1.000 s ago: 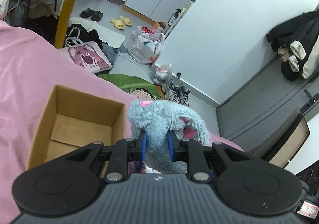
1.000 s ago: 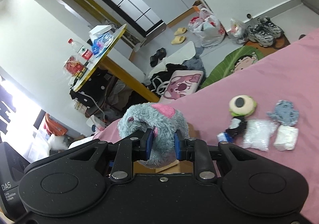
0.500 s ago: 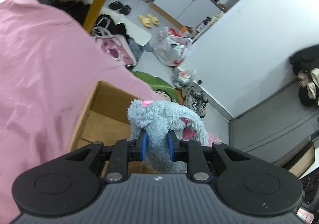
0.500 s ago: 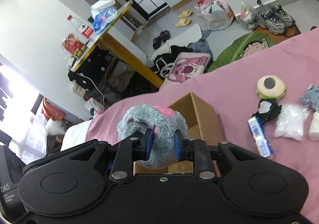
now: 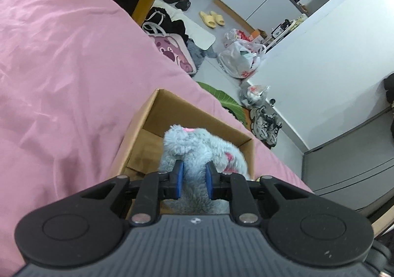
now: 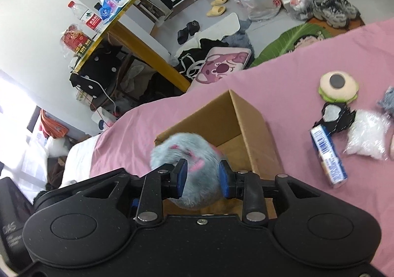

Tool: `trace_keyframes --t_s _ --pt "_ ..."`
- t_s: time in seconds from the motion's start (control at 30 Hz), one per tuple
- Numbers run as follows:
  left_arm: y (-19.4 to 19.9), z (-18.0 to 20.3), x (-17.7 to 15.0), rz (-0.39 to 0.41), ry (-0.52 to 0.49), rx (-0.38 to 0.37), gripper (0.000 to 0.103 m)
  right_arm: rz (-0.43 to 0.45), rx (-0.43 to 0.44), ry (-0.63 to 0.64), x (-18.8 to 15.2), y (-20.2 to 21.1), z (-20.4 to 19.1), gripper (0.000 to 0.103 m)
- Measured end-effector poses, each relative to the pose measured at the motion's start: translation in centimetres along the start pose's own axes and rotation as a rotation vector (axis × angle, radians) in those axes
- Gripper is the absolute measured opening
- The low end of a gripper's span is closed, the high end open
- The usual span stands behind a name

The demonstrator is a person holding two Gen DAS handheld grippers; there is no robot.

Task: Organize soft objects
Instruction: 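Lower the plush into the box and open both grippers, then withdraw both grippers from the box toward the remaining items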

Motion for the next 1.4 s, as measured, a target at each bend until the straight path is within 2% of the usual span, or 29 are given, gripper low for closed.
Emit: trace_keyframes --t_s 0.13,0.23,0.3,0.47,0.63,0.7,0.87,0.93,1.1,1.23,1.4 --pt "-0.6 0.2 0.1 -0.015 0.015 0.037 0.016 0.008 0.008 0.014 0.3 1.3 0.0 0.032" --pt "-0.3 0.1 0.3 -0.005 0.021 0.077 0.020 0.022 0.001 0.023 0.5 2.5 0.5 0.033" --pt "0.1 0.1 0.5 -0.005 0.014 0.077 0.021 0.032 -0.009 0.023 0.7 3.4 1.2 0.034" --pt "1.3 1.4 0.3 0.009 -0.037 0.086 0.041 0.059 -0.033 0.012 1.1 5.4 2.8 0.041" --pt "2.8 3.3 -0.2 0.036 -0.108 0.121 0.070 0.077 -0.048 0.020 1.8 7.5 4.0 0.052" --pt "3.0 4.3 -0.4 0.041 -0.120 0.127 0.074 0.082 -0.049 0.033 1.9 8.3 4.2 0.055" --pt "4.3 6.2 -1.0 0.052 -0.164 0.121 0.080 0.102 -0.057 0.052 2.1 10.3 5.0 0.066" --pt "5.0 6.9 -1.3 0.064 -0.192 0.136 0.087 0.108 -0.056 0.053 2.3 11.1 5.4 0.071" --pt "6.1 7.9 -2.1 0.045 -0.223 0.136 0.090 0.120 -0.057 0.077 2.4 12.8 6.2 0.081" --pt "7.2 8.7 -3.0 0.067 -0.242 0.124 0.102 0.133 -0.070 0.107 2.2 14.3 6.9 0.086" --pt "8.4 10.2 -4.2 0.090 -0.293 0.123 0.102 0.129 -0.040 0.097 2.1 15.9 7.8 0.090"
Point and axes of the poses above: each gripper's, at about its wrist camera, not at the fingertips, and y roughly against the way its jaws point, z to its right, x to its top, the point moved 1 cm from there along -y, roughly the way its jaws point, and after that the axes turned 8 degrees about -y, right-handed, at the moved point
